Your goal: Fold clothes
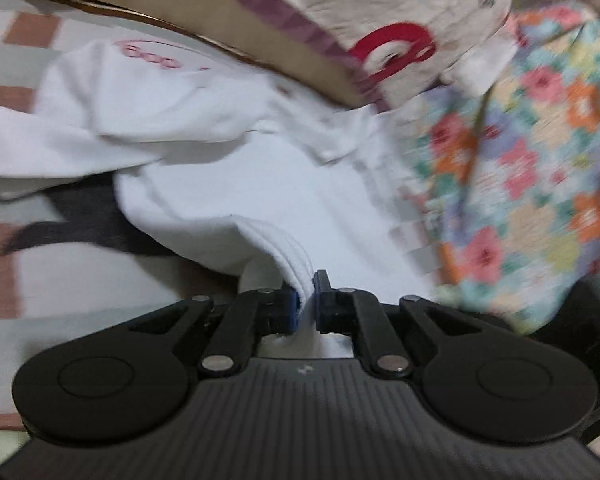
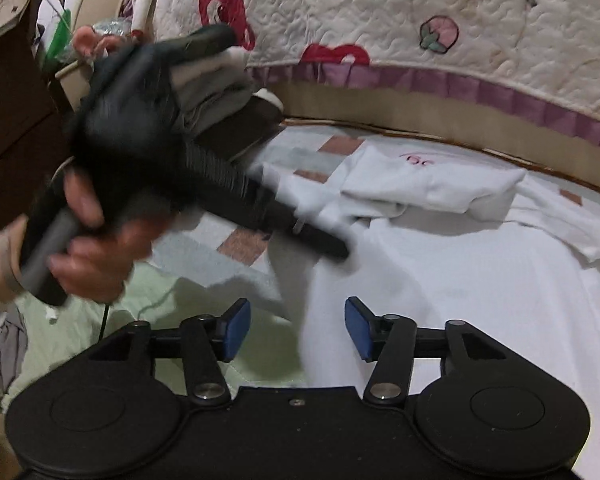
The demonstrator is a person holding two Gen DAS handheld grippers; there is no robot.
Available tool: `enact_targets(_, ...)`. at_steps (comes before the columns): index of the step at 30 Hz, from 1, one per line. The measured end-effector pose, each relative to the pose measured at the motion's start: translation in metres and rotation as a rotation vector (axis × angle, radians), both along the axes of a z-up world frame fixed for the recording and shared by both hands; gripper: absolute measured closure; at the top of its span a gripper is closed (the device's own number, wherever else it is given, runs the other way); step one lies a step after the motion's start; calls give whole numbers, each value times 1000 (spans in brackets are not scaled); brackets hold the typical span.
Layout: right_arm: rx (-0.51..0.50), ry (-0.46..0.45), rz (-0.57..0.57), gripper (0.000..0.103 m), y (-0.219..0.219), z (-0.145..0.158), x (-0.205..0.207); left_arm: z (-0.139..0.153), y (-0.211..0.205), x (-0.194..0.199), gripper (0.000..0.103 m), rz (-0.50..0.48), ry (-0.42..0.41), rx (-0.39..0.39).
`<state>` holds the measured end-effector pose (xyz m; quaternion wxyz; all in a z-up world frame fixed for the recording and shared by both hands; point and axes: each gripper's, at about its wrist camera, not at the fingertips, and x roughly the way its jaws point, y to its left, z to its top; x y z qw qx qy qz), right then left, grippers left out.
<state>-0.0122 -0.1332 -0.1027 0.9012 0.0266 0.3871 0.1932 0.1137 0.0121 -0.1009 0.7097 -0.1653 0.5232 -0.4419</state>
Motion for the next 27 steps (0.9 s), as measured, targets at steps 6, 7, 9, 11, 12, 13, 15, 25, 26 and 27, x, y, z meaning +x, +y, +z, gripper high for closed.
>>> enact_targets(6,-45,-19,-145,99,-45,-32,5,9,-9,0,88,36,-20,-35)
enact_targets(7,32,16,-186,99,-61,-36,8,7,-8,-1,79,53,-30,-16)
enact_targets(9,191,82,-282,99,-97,-52,13,-1,-8,-1,75,46,-27,53)
enact_targets(11,265,138,-389,99,-124,-69,14,-8,-14,-5,75,30,-46,145)
enact_targets(12,261,148,-434,98,-133,-75,12,-11,-14,-8,75,21,-59,163)
enact_targets(13,250,153,-474,98,-140,-79,11,-15,-16,-11,75,17,-59,169)
enact_targets(15,235,163,-524,97,-148,-85,9,-19,-20,-16,75,5,-61,174)
enact_targets(25,109,6,-489,80,-134,-47,-10,-18,-61,-34,61,-99,-156,226)
enact_targets(26,125,-8,-441,79,-129,-41,-11,-18,-64,-34,61,-100,-155,233)
enact_targets(27,135,-7,-384,70,-122,-38,-10,-18,-64,-34,61,-94,-155,234)
